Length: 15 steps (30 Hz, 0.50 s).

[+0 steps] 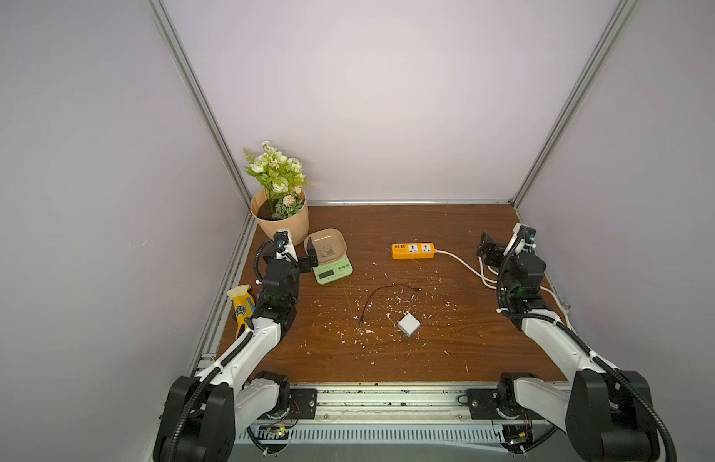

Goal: Charge the electronic scale
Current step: Pick up the charging cable from the center of the board.

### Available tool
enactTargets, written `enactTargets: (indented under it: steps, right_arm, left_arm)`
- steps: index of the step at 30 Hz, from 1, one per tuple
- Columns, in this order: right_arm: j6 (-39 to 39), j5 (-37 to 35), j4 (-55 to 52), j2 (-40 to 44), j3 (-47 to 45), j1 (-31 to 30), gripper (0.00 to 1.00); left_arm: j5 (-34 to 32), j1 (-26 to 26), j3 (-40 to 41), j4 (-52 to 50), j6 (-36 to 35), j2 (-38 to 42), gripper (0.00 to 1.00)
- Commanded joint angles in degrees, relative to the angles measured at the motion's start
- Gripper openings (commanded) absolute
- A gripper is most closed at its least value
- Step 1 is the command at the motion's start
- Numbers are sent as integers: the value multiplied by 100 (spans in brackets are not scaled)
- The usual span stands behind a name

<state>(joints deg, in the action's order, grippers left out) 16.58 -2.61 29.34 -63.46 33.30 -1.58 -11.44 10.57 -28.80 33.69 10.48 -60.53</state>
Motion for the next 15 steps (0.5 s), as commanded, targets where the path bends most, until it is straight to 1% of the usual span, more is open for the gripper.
enactTargets:
  steps: [1,3,4,5,6,8,10,12,15]
  right_arm:
    - [759,1440,-948,200,294,0,96]
    - [604,2318,-1054,233,321,-62,92]
    - [507,2582,-1072,237,320,-138,91]
    - [377,2736,-1149,250,318,-276,90]
    - [225,2728,-1259,268,315,-470,90]
    - [-240,2681,-1452,282,331,-946,89]
    - [-805,2601,-1549,220,335,-1490,88]
    - [-1472,2769,-1580,20,365,-1970,86]
    - [-2328,2977,-1666,-438,533,-2494,81]
  left_arm:
    - [536,36,-174,-676,971,207,98]
    - [1250,40,66,-360,830,380,98]
    - [1582,47,148,-283,723,437,98]
    - [1806,49,176,-327,681,455,98]
    - [1880,70,115,-555,656,427,98]
    - [1655,261,-62,-1076,598,277,98]
    - [1452,576,-146,-1340,516,106,98]
    - [1357,787,-227,-1586,506,-30,98]
    - [1548,806,-75,-1531,611,29,98]
